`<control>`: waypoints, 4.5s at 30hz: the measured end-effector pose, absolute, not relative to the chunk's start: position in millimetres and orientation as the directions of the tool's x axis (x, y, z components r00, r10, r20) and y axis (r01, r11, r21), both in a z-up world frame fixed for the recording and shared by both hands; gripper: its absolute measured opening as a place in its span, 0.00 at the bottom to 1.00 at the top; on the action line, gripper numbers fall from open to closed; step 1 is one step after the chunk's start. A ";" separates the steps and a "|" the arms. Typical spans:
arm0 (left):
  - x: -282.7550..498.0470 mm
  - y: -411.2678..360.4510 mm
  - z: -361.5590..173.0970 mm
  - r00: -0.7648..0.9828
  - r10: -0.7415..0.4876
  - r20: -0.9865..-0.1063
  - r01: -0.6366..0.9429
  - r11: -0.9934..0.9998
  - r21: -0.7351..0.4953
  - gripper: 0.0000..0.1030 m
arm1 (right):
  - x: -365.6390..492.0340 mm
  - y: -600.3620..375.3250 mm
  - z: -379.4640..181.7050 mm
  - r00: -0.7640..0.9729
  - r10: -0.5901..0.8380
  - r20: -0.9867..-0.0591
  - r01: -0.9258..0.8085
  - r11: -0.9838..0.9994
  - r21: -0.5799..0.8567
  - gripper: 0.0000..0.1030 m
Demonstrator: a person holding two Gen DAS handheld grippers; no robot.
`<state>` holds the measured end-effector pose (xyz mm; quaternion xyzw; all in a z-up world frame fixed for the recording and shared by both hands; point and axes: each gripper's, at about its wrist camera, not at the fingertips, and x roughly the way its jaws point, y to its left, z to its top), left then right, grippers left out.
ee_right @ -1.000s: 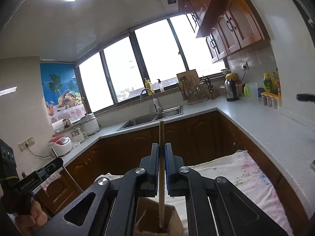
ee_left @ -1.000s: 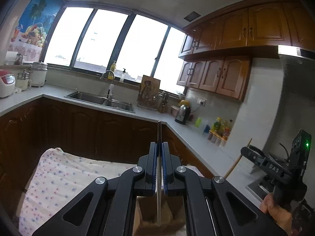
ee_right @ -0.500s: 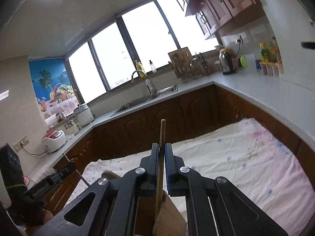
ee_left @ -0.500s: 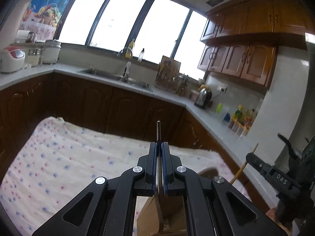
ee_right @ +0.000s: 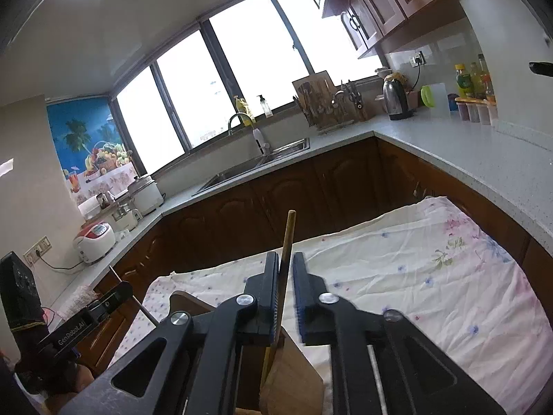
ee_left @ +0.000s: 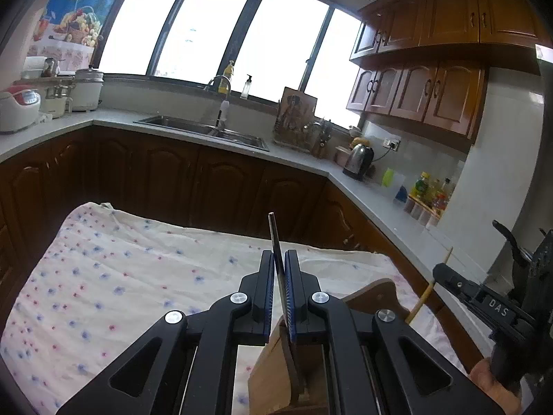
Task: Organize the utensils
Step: 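Open the left tool while the right tool opens, releasing both chopsticks into the holder, then move both open tools back down to the remaining chopsticks, then close the left tool on a metal chopstick while the right tool grasps another metal chopstick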
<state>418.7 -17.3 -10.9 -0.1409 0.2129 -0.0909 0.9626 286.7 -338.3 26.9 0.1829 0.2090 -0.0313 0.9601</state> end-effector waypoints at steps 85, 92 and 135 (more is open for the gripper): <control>259.3 -54.4 -69.6 0.540 -0.091 -0.837 0.121 0.992 -0.030 0.56 | 135.1 -306.3 -51.3 0.727 0.101 -0.679 0.177 0.928 0.327 0.53; 273.3 -57.9 -77.1 0.530 -0.105 -0.841 0.128 0.991 -0.043 0.56 | 143.2 -305.7 -59.5 0.714 0.105 -0.693 0.176 0.930 0.323 0.53; 269.6 -37.7 -35.9 0.586 -0.253 -0.770 0.227 0.963 -0.144 0.00 | 154.9 -265.3 -45.7 0.657 0.140 -0.741 0.041 0.974 0.221 0.04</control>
